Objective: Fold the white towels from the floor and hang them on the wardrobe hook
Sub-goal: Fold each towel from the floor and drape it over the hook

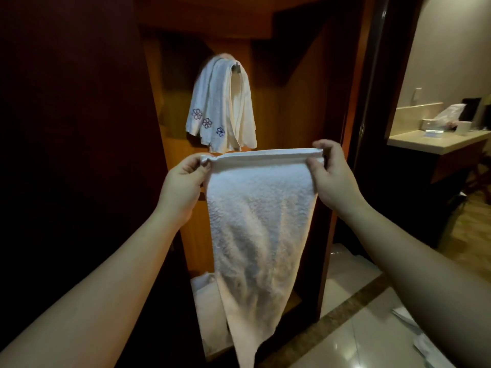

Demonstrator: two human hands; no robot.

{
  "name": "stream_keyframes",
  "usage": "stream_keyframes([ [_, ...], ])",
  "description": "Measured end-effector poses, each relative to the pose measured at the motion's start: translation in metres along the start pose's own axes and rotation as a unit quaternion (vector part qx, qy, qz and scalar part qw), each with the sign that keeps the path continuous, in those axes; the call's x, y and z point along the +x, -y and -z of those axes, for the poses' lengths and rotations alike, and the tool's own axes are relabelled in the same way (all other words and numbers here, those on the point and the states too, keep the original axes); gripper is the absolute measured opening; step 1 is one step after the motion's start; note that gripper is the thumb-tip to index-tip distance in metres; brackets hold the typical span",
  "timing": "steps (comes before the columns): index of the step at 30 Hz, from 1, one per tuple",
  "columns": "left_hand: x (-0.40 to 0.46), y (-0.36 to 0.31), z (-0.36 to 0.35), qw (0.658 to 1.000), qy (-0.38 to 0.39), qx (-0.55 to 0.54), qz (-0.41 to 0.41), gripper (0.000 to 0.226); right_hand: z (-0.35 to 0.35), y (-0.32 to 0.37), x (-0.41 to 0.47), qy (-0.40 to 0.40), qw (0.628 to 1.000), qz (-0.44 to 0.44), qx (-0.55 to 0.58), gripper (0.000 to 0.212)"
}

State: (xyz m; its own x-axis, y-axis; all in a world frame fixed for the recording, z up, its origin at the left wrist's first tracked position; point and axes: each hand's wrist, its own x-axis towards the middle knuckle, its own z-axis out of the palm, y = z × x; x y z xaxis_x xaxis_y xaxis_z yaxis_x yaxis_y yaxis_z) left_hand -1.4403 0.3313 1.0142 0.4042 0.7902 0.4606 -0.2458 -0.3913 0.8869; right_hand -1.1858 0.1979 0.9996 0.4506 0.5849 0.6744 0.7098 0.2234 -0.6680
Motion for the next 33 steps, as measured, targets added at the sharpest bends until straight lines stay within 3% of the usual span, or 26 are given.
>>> stream_keyframes([
  [4, -0.003, 0.003, -0.003, 1.000, -0.002, -0.010, 0.004, 0.028, -0.001, -0.004, -0.001, -0.001, 0.997, -0.067, 0.033, 0.013],
  [11, -0.012, 0.010, -0.008, 0.999, -0.032, -0.020, -0.024, 0.028, -0.008, 0.005, -0.023, -0.055, 0.997, -0.004, 0.047, 0.025],
  [14, -0.016, 0.013, -0.010, 0.998, -0.047, -0.024, -0.018, 0.022, -0.011, 0.009, -0.025, -0.067, 0.994, -0.022, 0.089, 0.015],
  [15, -0.017, 0.014, -0.012, 0.998, -0.049, -0.028, -0.011, 0.021, -0.010, 0.009, -0.025, -0.063, 0.991, -0.037, 0.110, 0.018],
  [17, -0.018, 0.014, -0.016, 0.998, -0.047, -0.048, 0.006, 0.020, -0.005, 0.004, -0.023, -0.008, 0.983, -0.076, 0.164, 0.053],
  [18, -0.018, 0.014, -0.017, 0.997, -0.043, -0.062, 0.018, 0.020, -0.002, 0.001, -0.023, 0.048, 0.968, -0.108, 0.220, 0.071],
  [20, -0.019, 0.014, -0.020, 0.995, -0.031, -0.087, 0.048, 0.020, 0.004, -0.007, -0.026, 0.203, 0.889, -0.212, 0.350, 0.090],
  [22, -0.021, 0.016, -0.020, 0.992, -0.026, -0.095, 0.074, 0.018, 0.010, -0.015, -0.032, 0.320, 0.819, -0.271, 0.391, 0.086],
  [23, -0.022, 0.018, -0.019, 0.991, -0.026, -0.095, 0.086, 0.018, 0.011, -0.021, -0.036, 0.352, 0.804, -0.275, 0.392, 0.081],
  [25, -0.024, 0.021, -0.018, 0.990, -0.022, -0.101, 0.101, 0.020, 0.011, -0.030, -0.042, 0.370, 0.795, -0.275, 0.395, 0.073],
  [29, -0.027, 0.020, -0.013, 0.987, -0.015, -0.114, 0.111, 0.019, 0.003, -0.037, -0.053, 0.302, 0.798, -0.283, 0.438, 0.063],
  [33, -0.030, 0.007, -0.004, 0.990, 0.026, -0.103, 0.091, 0.020, -0.005, -0.025, -0.060, 0.256, 0.778, -0.266, 0.508, 0.060],
])
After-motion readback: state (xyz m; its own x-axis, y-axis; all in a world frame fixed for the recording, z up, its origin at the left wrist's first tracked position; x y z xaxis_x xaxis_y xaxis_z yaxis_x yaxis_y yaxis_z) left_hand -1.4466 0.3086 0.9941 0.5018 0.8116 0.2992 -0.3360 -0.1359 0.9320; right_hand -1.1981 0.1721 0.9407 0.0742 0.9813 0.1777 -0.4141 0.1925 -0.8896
